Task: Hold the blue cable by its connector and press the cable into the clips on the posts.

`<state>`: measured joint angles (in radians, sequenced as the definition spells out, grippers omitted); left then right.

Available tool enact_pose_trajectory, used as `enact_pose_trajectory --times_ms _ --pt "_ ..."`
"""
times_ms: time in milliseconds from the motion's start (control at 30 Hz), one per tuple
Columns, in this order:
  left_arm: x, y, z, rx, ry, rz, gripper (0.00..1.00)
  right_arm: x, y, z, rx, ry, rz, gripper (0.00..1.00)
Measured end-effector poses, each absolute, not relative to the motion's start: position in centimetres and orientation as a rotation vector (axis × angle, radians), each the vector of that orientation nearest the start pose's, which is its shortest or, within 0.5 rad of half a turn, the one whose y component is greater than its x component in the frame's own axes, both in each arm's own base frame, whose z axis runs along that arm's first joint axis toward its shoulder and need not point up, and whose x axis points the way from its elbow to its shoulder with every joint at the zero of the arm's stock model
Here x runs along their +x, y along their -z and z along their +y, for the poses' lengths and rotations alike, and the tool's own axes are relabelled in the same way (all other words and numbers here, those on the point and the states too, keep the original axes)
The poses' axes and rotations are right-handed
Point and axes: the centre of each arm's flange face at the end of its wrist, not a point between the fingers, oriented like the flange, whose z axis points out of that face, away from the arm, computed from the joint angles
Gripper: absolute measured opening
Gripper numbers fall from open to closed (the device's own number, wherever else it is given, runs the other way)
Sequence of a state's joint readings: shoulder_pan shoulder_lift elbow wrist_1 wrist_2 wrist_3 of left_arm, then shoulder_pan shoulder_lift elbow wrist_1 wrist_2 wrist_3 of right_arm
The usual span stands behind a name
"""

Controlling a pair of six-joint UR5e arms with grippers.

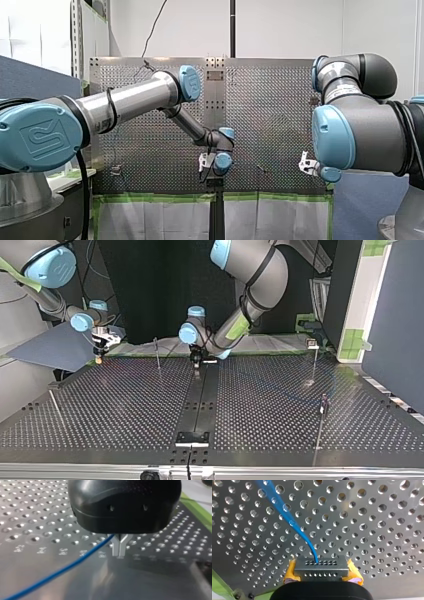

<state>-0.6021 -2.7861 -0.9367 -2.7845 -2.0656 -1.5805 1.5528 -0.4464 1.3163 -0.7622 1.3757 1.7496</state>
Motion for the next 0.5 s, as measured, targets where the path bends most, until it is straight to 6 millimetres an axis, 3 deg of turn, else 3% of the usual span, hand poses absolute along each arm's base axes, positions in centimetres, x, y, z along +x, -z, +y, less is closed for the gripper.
enact_pose_trajectory --times_ms 467,500 --pt "60.2 2.87 -51.76 0.173 -0.001 1.767 0.0 13.8 6.15 -72.8 1.327 -1.423 -1.36 0.0" --pt "60.15 2.86 -51.83 0.177 0.003 1.768 0.09 13.84 6.15 -72.8 1.327 -1.424 -1.36 0.0"
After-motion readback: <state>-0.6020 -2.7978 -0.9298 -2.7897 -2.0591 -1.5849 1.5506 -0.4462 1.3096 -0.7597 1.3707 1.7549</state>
